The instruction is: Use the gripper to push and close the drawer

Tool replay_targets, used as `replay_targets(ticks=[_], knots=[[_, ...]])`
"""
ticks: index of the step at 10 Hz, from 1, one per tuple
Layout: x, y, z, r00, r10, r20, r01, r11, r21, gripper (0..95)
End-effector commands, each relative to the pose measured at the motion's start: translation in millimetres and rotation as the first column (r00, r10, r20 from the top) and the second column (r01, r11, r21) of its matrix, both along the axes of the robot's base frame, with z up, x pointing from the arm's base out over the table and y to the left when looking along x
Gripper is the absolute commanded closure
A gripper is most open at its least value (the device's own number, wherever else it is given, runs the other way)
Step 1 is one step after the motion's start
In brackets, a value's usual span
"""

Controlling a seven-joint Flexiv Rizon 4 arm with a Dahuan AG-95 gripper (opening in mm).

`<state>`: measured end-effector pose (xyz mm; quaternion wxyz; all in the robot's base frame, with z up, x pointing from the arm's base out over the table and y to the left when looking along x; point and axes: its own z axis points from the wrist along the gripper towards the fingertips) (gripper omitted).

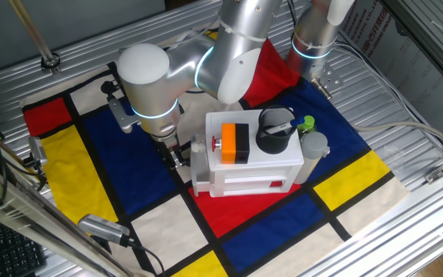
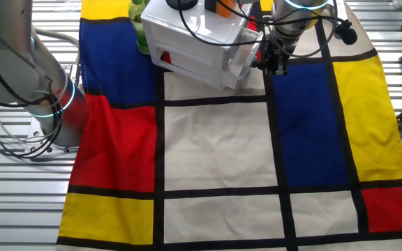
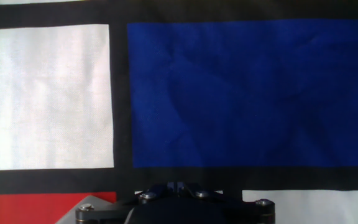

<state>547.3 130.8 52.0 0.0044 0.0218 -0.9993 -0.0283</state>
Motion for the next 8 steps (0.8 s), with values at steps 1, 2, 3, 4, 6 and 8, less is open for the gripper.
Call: replay_targets(ticks=[1,2,3,4,6,8], knots=[[-0.3,0.3,0.0,1.000,0.000,0.000,0.000,1.000,0.000,95.0],[-0.9,0.4,0.1,1.000,0.000,0.000,0.000,1.000,0.000,95.0],[-1.5,0.7,0.1,1.000,0.000,0.000,0.000,1.000,-0.001,95.0],[-2.2,0.9,0.2,1.000,-0.001,0.000,0.001,1.000,-0.001,95.0],[-4.9,3.4,-0.3,1.000,-0.005,0.000,0.005,1.000,-0.006,95.0],[-6.5,4.1,-0.6,1.000,-0.006,0.000,0.006,1.000,-0.004,95.0]])
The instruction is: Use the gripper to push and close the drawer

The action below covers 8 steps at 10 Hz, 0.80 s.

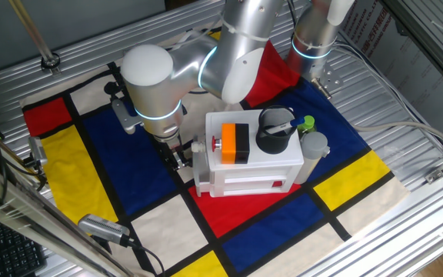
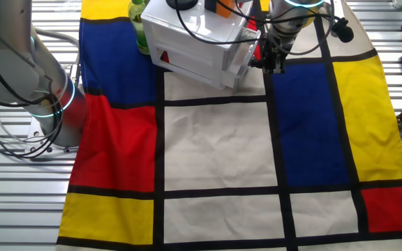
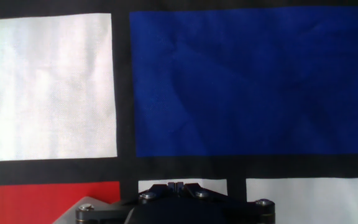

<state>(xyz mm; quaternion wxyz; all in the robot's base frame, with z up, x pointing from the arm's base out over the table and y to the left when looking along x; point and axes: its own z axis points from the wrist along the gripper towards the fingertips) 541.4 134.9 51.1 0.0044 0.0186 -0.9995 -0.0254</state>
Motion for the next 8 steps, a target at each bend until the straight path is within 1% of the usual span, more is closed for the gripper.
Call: replay_targets(ticks=[1,4,8], knots=[[-0.9,0.1,0.3,1.000,0.000,0.000,0.000,1.000,0.001,95.0],[-2.9,0.8,-0.2,1.000,0.000,-0.002,0.000,1.000,0.003,95.0],[-3.8,2.0,0.3,1.000,0.003,-0.010,-0.003,1.000,0.008,95.0]])
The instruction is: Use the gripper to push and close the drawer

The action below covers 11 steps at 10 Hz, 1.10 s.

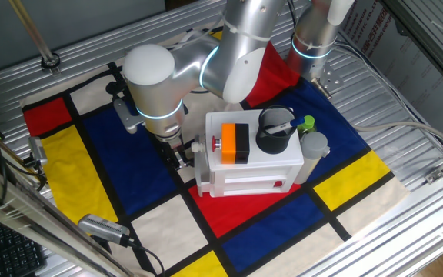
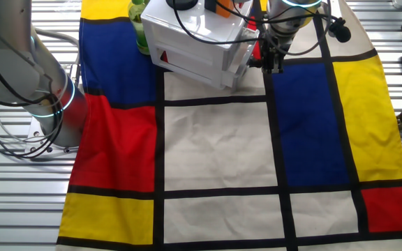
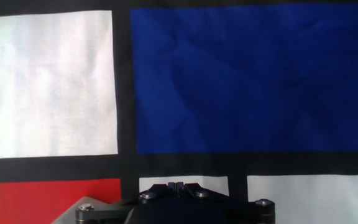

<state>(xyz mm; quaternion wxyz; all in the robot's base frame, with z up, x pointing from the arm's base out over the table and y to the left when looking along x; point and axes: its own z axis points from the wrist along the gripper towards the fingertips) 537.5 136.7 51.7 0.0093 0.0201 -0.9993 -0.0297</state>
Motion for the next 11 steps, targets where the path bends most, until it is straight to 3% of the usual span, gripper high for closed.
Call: replay_targets(ticks=[1,11], knots=[[-0.3,0.5,0.1,1.000,0.000,-0.002,0.000,1.000,0.002,95.0],[-6.6,1.9,-1.1,1.000,0.002,-0.007,-0.002,1.000,0.015,95.0]])
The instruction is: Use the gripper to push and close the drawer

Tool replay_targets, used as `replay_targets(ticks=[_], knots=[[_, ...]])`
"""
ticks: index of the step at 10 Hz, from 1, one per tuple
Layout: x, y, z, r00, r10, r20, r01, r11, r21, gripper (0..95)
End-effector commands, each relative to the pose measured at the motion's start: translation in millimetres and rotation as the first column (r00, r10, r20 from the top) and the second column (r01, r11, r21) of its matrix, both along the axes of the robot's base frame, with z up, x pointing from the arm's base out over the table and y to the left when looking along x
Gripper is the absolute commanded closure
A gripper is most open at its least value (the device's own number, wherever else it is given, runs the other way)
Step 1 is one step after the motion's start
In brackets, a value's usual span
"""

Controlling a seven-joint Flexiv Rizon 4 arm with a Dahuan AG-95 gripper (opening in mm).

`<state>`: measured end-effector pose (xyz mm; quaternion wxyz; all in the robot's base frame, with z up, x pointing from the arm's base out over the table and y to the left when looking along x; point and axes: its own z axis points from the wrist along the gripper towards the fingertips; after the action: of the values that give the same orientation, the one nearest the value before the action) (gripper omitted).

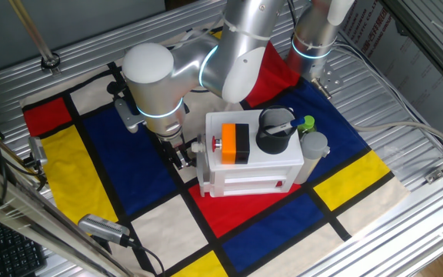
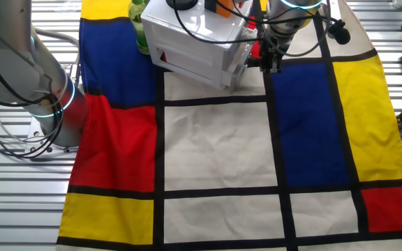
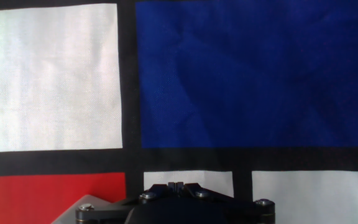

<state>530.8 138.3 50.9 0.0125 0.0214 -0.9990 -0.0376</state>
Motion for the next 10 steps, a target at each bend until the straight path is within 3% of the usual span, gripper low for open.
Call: replay_targets(ticks=[1,10], knots=[[-0.9,-0.1,-0.6,1.000,0.000,-0.002,0.000,1.000,0.000,95.0],[-2.1,0.2,6.6,1.000,-0.001,-0.020,0.001,1.000,0.003,95.0]])
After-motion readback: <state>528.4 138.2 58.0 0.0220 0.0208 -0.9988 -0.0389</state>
